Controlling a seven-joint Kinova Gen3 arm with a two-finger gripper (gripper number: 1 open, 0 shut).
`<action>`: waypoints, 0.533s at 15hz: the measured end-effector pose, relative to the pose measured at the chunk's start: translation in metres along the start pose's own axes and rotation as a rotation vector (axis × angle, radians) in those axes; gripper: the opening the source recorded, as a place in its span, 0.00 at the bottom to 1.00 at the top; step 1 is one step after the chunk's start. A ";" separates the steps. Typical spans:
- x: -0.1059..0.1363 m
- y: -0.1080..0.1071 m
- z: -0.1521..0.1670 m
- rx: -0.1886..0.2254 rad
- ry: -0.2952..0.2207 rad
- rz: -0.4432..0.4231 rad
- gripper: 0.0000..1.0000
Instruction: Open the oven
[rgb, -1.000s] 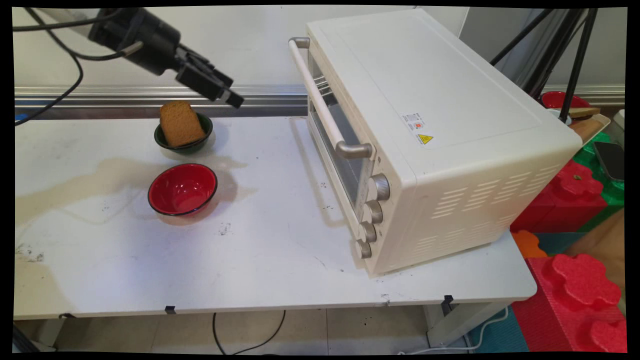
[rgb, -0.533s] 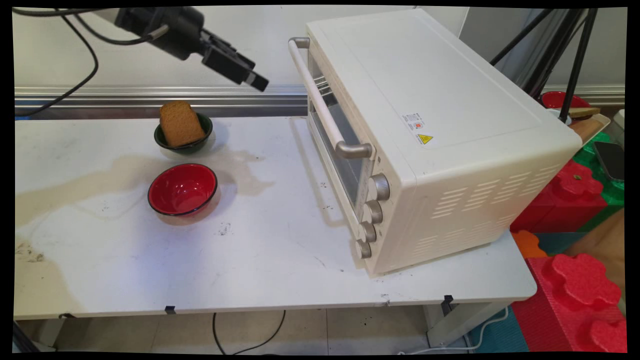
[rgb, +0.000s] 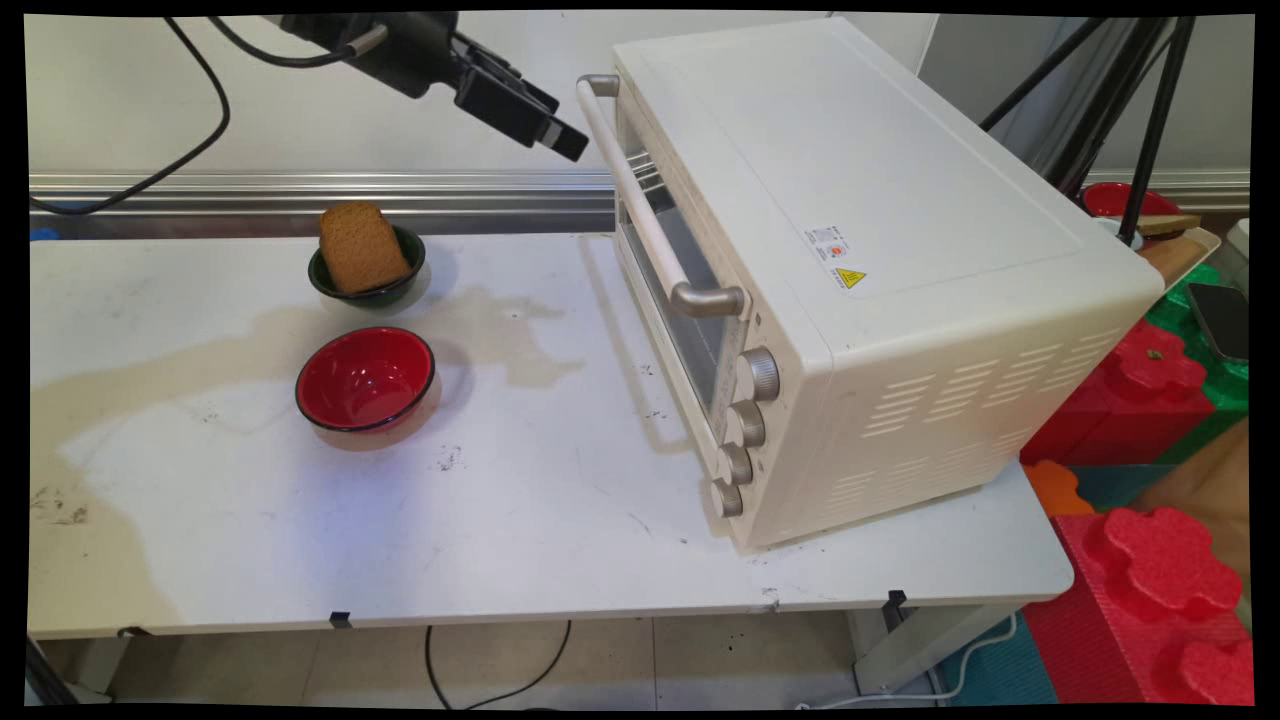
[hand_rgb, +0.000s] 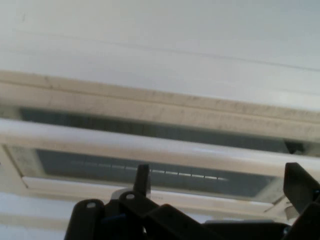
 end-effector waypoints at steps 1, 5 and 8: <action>0.002 0.001 0.001 -0.002 0.003 0.003 1.00; 0.007 0.006 0.007 -0.010 0.011 0.016 0.00; 0.011 0.009 0.011 -0.014 0.015 0.021 0.00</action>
